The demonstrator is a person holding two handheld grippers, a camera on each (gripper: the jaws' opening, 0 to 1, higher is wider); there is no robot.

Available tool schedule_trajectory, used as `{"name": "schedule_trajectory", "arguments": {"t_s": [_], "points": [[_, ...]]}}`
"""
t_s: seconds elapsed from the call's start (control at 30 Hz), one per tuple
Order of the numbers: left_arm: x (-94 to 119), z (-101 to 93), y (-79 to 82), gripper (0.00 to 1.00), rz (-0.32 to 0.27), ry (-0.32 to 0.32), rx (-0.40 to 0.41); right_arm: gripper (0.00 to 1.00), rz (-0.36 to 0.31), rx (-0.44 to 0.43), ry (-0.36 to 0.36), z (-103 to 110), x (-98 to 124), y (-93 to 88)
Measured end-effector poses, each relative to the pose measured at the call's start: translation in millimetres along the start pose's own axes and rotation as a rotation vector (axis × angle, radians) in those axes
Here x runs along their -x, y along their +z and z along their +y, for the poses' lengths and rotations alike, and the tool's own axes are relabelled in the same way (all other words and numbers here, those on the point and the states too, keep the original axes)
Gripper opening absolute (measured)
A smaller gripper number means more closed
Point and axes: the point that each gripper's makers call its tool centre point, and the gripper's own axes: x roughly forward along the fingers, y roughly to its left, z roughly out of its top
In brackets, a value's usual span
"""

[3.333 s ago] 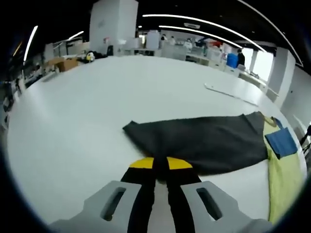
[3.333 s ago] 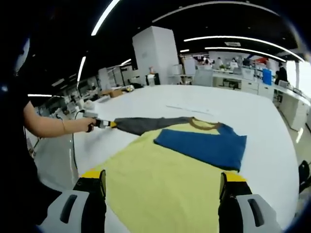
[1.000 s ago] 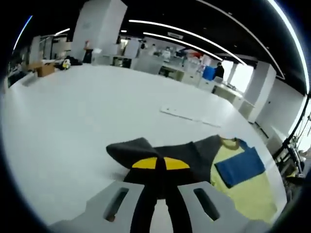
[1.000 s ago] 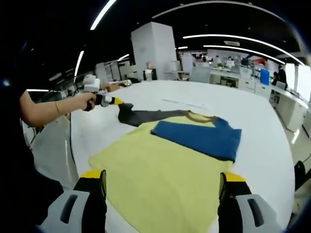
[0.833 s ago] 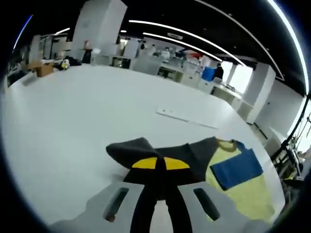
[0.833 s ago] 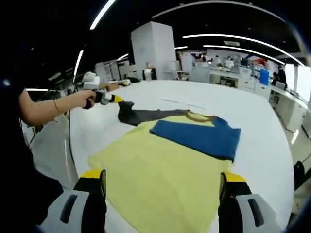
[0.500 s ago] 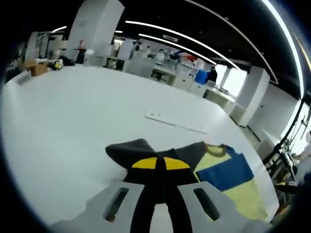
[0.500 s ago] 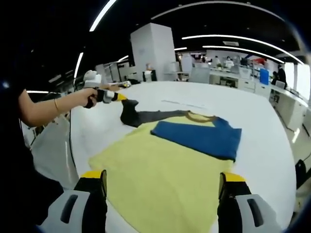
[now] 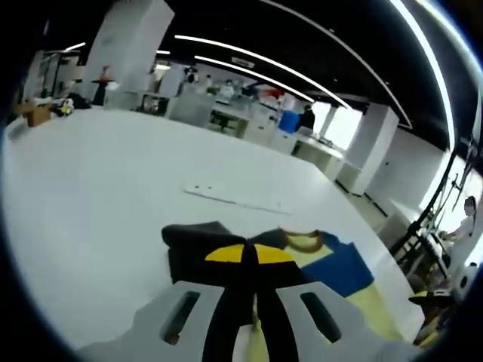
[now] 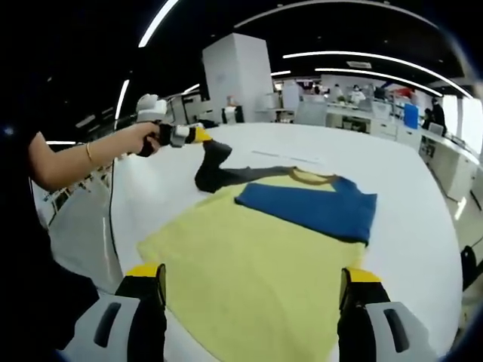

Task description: Fold the garment on the visible template until the final outline fits inside the template.

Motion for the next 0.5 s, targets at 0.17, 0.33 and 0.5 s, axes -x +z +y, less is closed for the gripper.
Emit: {"name": "schedule_trajectory", "arguments": {"t_s": [0.17, 0.33, 0.5], "points": [[-8, -18.5, -0.4, 0.0, -0.002, -0.022, -0.04, 0.94, 0.007, -0.002, 0.001, 0, 0, -3.2], [-16, -30.8, -3.2, 0.0, 0.002, -0.046, -0.059, 0.94, 0.013, -0.013, -0.013, -6, 3, -7.2], [-27, -49.5, -3.6, 0.0, 0.0, -0.086, -0.051, 0.94, 0.016, -0.023, -0.02, -8, 5, -9.7]]}}
